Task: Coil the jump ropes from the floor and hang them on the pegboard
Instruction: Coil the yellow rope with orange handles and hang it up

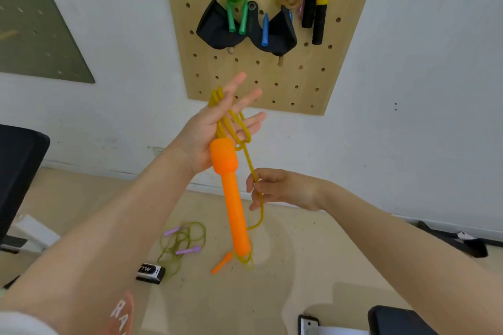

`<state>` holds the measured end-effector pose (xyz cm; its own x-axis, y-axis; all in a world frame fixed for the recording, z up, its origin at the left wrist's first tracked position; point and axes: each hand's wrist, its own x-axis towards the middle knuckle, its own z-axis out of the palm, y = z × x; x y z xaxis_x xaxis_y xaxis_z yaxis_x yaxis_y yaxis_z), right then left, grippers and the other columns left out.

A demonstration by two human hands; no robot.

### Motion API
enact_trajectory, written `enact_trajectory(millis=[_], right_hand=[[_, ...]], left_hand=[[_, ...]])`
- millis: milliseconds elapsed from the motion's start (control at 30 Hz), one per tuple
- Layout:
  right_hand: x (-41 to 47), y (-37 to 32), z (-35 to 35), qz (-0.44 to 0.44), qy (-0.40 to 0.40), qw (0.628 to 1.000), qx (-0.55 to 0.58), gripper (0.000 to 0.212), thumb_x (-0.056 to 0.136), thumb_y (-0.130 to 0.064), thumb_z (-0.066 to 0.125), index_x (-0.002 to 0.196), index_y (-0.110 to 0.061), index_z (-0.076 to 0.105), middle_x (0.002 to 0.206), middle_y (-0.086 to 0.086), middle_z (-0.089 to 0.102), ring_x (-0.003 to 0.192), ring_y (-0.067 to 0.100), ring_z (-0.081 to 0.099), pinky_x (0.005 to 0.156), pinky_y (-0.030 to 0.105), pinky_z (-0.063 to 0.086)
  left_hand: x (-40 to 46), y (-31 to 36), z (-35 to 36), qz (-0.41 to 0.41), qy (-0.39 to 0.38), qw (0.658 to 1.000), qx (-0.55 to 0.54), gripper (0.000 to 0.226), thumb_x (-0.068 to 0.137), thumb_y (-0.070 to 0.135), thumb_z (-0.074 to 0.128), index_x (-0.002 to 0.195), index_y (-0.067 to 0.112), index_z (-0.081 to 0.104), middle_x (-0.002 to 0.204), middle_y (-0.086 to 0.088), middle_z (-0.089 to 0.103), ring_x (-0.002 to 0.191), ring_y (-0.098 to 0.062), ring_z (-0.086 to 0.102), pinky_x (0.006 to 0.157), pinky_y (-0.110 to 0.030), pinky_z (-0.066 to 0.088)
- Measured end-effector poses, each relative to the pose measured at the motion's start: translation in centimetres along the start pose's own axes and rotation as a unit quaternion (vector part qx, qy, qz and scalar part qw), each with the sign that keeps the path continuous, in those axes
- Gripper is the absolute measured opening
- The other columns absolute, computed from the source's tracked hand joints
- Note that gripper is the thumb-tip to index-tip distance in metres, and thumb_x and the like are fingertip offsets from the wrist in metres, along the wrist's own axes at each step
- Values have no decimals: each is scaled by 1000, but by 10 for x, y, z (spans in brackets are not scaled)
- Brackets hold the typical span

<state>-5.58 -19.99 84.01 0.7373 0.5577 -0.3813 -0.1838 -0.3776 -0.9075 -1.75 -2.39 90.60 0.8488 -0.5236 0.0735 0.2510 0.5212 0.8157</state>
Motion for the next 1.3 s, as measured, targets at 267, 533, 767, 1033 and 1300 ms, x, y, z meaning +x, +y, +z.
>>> enact_trajectory(millis=[267,533,767,1033,1300], right_hand=[[2,-69,28,-167,166,827,-511,27,94,-19,48,70,-18,61,62,-4,44,58,15,37,55,32,37],[19,-93,20,-270,459,789,-306,12,80,-21,41,78,-13,50,58,-6,50,52,16,47,50,33,40],[49,-83,26,-189,295,937,-2,41,99,-21,39,63,-14,58,53,-2,46,45,6,38,46,18,34],[42,-51,55,-13,121,976,-180,27,97,-24,46,75,-8,49,55,-2,44,53,14,39,55,22,34],[-7,-100,1,-60,200,856,-473,34,86,-38,61,81,-5,70,53,0,47,50,11,40,51,20,31]], left_hand=[[2,-31,-35,-64,38,966,248,30,97,23,48,124,35,50,124,4,55,119,-12,52,98,-25,41],[-34,-5,-19,-163,-106,927,321,44,96,46,38,85,14,66,47,-5,54,35,-12,42,50,-24,37],[-45,13,-40,-92,-219,970,52,25,71,46,71,67,21,70,39,9,52,31,-1,47,55,-18,48],[-8,33,-71,19,89,995,45,26,89,26,48,112,27,60,130,4,55,112,-26,59,96,-35,47],[9,-11,-24,-57,34,928,368,23,98,25,47,117,22,59,106,-1,70,98,-14,65,85,-24,47]])
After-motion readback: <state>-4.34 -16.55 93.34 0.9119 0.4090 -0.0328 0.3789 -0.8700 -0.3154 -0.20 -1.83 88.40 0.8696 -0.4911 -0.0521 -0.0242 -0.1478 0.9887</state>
